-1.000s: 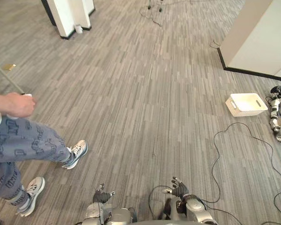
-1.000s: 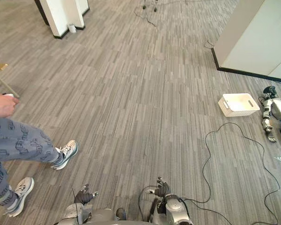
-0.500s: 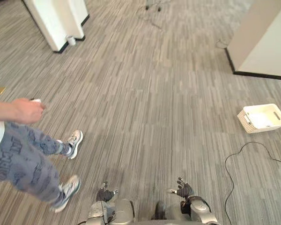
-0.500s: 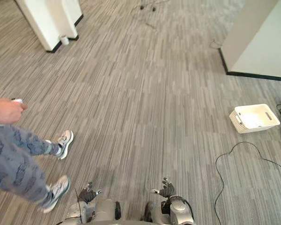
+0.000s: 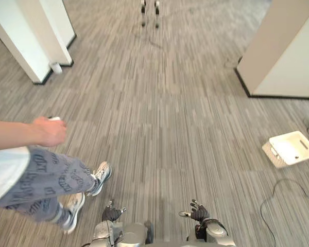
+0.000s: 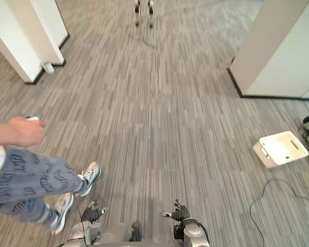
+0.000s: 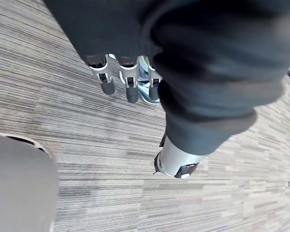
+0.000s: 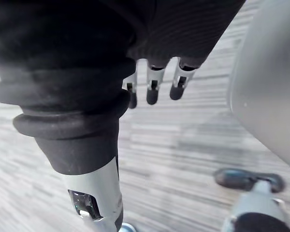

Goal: Organize washtable

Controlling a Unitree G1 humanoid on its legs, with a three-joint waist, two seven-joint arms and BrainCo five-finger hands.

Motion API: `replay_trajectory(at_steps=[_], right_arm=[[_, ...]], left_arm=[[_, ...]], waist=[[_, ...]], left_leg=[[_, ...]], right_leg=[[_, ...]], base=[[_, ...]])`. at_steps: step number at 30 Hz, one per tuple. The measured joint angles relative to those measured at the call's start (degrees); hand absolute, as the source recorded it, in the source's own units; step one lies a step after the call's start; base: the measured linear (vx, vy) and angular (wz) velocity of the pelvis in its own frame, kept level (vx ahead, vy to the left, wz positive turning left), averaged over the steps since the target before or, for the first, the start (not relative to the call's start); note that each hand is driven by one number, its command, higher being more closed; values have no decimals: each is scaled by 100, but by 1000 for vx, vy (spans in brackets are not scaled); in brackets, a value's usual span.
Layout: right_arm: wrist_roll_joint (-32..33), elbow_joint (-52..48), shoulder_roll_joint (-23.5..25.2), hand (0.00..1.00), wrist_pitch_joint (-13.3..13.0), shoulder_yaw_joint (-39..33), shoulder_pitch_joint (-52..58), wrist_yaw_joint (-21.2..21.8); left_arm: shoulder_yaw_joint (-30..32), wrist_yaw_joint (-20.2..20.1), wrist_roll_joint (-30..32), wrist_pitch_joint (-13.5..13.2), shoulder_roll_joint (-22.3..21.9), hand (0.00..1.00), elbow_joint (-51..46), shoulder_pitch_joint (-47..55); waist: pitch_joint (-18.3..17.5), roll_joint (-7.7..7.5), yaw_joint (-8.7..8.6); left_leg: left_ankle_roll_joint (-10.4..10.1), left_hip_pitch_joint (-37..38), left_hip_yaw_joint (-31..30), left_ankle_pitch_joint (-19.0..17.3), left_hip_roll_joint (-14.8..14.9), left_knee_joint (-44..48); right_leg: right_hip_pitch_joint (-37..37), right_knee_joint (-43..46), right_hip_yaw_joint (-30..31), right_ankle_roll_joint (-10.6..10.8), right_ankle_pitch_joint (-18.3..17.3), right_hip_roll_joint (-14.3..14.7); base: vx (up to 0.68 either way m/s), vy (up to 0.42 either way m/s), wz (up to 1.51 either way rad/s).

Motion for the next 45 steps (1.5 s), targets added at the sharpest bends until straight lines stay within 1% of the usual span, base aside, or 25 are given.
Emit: replay_trajectory(at_steps=[1,4,5,6,8,10,11,12,13,14,15,16,17,18,19,20,22,23,24,25,27,30,39,40,45], right_arm=[[-6,-82,1,0,-14,-4,0,-1],[-4,-267,-52,0,-59,-106,-28,2],[-1,-327,-96,0,-59,-121,-47,1],[0,-329,-102,0,-59,-124,-47,1],[-3,-349,-84,0,-35,-199,-41,5],[-2,-374,-72,0,-34,-235,-9,4],[-3,-404,-40,0,-18,-302,-37,9],[-3,-527,-127,0,14,-519,-54,6],[-3,-609,-162,0,-2,-575,-29,10],[-1,-646,-193,0,11,-528,12,6],[4,-794,-229,0,26,-364,205,-2],[13,-768,-224,0,52,-356,159,-2],[16,-741,-162,0,60,-360,137,-11],[45,-689,0,0,82,-360,141,-11],[59,-610,123,0,87,-359,161,-11],[65,-583,166,0,87,-360,174,-14],[90,-596,209,0,75,-364,277,-32],[88,-608,194,0,67,-360,296,-37],[87,-593,126,0,48,-386,319,-40],[66,-575,171,0,76,-331,340,-33],[28,-586,274,0,65,-336,405,-39],[-4,-565,345,0,68,-264,461,-35],[-12,-330,337,0,19,-227,407,-43],[-11,310,79,0,5,-57,141,-38],[-5,312,78,0,5,-57,139,-40]], left_arm=[[-32,-10,9,-4,21,0,67,-6],[-36,-16,7,62,15,0,148,-37],[-63,-19,10,75,-2,0,152,-24],[-82,-18,8,73,-4,0,150,-25],[-164,-25,58,68,-18,0,143,-30],[-160,-30,111,71,-39,0,147,-32],[-150,-35,229,72,-107,0,174,-67],[-145,-41,291,85,-160,0,167,-121],[-99,-15,329,101,-184,0,147,-126],[-52,-19,335,110,-204,0,120,-9],[133,-16,330,109,-333,0,34,93],[200,-25,338,110,-477,0,-28,90],[222,-32,358,128,-534,0,-53,77],[191,-45,367,121,-434,0,-177,65],[199,-29,365,113,-366,0,-251,77],[193,-30,363,111,-320,0,-265,76],[158,-25,348,109,-276,0,-340,65],[110,-19,342,107,-290,0,-330,74],[29,-30,337,107,-298,0,-312,86],[38,5,338,94,-198,0,-257,64],[42,7,336,77,-84,0,-191,40],[41,9,338,70,-25,0,-94,33],[36,9,342,53,-27,0,194,39],[83,7,341,45,-96,0,406,75],[83,6,337,44,-96,0,409,75]], waist=[[0,0,-66],[32,48,-231],[65,99,-290],[70,107,-287],[73,125,-276],[52,148,-282],[64,196,-235],[144,268,-291],[145,350,-318],[76,475,-320],[-2,474,-274],[6,763,-258],[9,776,-262],[19,680,-262],[19,473,-231],[15,391,-210],[6,295,-85],[-30,353,-92],[-131,463,-95],[-191,246,-99],[-263,16,-104],[-378,-113,-99],[-515,-92,-121],[-731,28,-142],[-731,28,-140]], left_leg=[[20,264,-112,-18,4,-199],[13,648,-463,-130,53,-442],[-114,867,-618,-202,104,-535],[-145,912,-629,-220,114,-548],[-548,1232,-890,-467,262,-555],[-713,1269,-1070,-576,375,-441],[-786,1262,-1248,-583,487,-215],[-942,1233,-1322,-320,363,128],[-989,1190,-1288,-196,322,641],[-1005,988,-1253,-192,393,1267],[-1454,437,-1043,26,509,2811],[-1412,-175,-781,-79,955,4097],[-1326,-441,-642,-137,1124,4436],[-1112,-828,-414,-268,1303,4642],[-1023,-1064,-205,-457,1355,4396],[-969,-1161,-143,-531,1342,4136],[-1038,-1306,-167,-512,1306,2265],[-1103,-1285,-306,-286,1288,1543],[-1052,-1321,-588,621,1228,840],[-1030,-1152,-537,642,1040,605],[-966,-961,-386,696,858,291],[-904,-729,-214,718,693,-16],[-915,78,58,1322,575,-1436],[-889,248,2,1468,500,-1761],[-889,229,1,1468,500,-1761]], right_leg=[[-296,-283,-373,-108,-229,62],[-865,-1629,-753,-108,-287,365],[-949,-2606,-874,-147,6,473],[-955,-2772,-884,-157,90,501],[-896,-3818,-1004,-388,1079,739],[-807,-3841,-991,-579,1548,814],[-717,-3531,-1099,-535,1386,775],[-947,-2509,-1317,-791,1110,433],[-1101,-2053,-1481,-613,752,403],[-847,-2528,-1500,-646,835,596],[-365,-3196,-1643,-898,666,717],[-32,-3465,-1603,-859,602,1042],[95,-3573,-1592,-858,577,1120],[389,-3764,-1533,-837,544,1138],[620,-3908,-1426,-834,547,1059],[718,-3959,-1375,-833,548,999],[1060,-4129,-1182,-668,549,865],[1074,-4126,-1133,-545,522,903],[1032,-4081,-949,-211,317,953],[1047,-4144,-780,-117,271,762],[1080,-4245,-680,-79,281,565],[1169,-4437,-516,18,344,431],[1352,-4814,-324,120,453,482],[1581,-5170,-263,191,544,485],[1574,-5183,-272,192,544,485]], base=[[520,181,50],[496,75,64],[531,30,64],[544,2,67],[634,-58,58],[644,-123,48],[642,-156,61],[612,-189,62],[436,-179,43],[463,-298,24],[575,-258,-11],[564,-200,-15],[478,-27,-34],[417,-10,-28],[400,-9,-35],[356,30,-50],[324,110,-56],[276,177,-55],[248,196,-44],[237,179,-37],[184,130,-19],[124,101,-20],[14,-2,-16],[0,0,0],[0,0,0]])
